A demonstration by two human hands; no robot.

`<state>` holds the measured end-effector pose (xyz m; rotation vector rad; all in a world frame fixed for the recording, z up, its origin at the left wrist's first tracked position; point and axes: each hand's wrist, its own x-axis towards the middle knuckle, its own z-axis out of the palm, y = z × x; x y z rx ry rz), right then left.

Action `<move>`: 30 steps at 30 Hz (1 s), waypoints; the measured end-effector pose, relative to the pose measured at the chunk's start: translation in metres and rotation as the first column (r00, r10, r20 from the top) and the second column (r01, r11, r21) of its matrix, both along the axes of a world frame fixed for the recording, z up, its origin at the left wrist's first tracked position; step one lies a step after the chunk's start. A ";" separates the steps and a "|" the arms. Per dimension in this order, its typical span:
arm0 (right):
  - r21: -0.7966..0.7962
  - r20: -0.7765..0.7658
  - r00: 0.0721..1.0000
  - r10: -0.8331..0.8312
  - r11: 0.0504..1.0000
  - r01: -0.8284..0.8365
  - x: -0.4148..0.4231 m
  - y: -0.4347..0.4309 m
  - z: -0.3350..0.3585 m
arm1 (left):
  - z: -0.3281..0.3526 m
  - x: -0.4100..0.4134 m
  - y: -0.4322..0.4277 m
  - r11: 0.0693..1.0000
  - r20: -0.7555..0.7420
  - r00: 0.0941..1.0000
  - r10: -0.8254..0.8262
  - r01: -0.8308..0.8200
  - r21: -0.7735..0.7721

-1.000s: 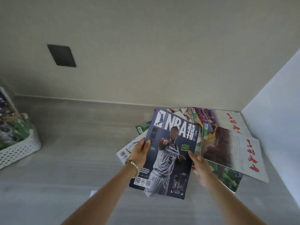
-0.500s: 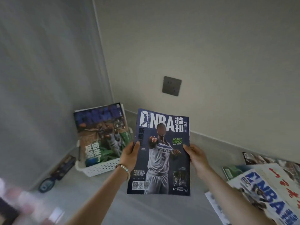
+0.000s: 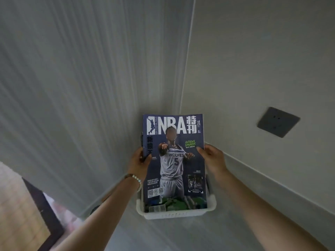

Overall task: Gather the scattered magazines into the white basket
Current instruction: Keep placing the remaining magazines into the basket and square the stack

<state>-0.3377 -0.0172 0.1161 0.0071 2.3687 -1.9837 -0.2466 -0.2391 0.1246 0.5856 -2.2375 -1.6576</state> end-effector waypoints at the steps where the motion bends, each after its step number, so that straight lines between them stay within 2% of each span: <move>1: 0.013 -0.004 1.000 0.010 1.000 -0.010 -0.006 -0.002 -0.004 | -0.004 -0.003 -0.002 1.000 0.008 1.000 0.018 -0.018 -0.006; 5: 0.135 -0.024 0.995 0.093 0.987 -0.089 -0.014 0.003 -0.023 | -0.028 -0.001 -0.008 0.998 0.048 0.996 0.070 -0.069 -0.012; 7: 0.174 -0.021 0.987 0.160 0.973 -0.154 -0.011 0.010 -0.031 | -0.040 0.005 -0.012 0.993 0.084 0.992 0.094 -0.088 -0.076; 9: 0.257 -0.060 0.984 0.166 0.955 -0.145 -0.010 0.012 -0.039 | -0.051 0.006 -0.016 0.977 0.098 0.980 0.174 -0.160 -0.137; 11: 0.241 -0.027 0.989 0.147 0.961 -0.136 -0.011 0.011 -0.045 | -0.056 0.002 -0.019 0.971 0.114 0.965 0.237 -0.237 -0.013; 13: 0.155 0.095 0.972 0.214 0.962 -0.227 -0.012 0.006 -0.049 | -0.058 -0.005 -0.017 0.967 0.157 0.973 0.167 -0.193 0.166; 15: 0.090 0.185 0.940 0.287 0.947 -0.307 -0.014 0.000 -0.051 | -0.061 -0.012 -0.014 0.987 0.219 0.975 0.017 -0.052 0.154; 17: 0.082 0.172 0.941 0.293 0.947 -0.310 -0.017 -0.004 -0.053 | -0.063 -0.018 -0.011 0.993 0.231 0.973 -0.007 -0.021 0.119; 22: 0.000 0.093 0.961 0.260 0.965 -0.261 -0.010 -0.001 -0.049 | -0.062 -0.016 -0.006 0.982 0.127 0.992 0.027 -0.050 0.181; 30: -0.003 -0.174 0.946 0.274 0.960 -0.278 0.011 0.007 -0.011 | -0.032 0.006 -0.001 0.977 -0.118 0.993 -0.009 0.034 0.211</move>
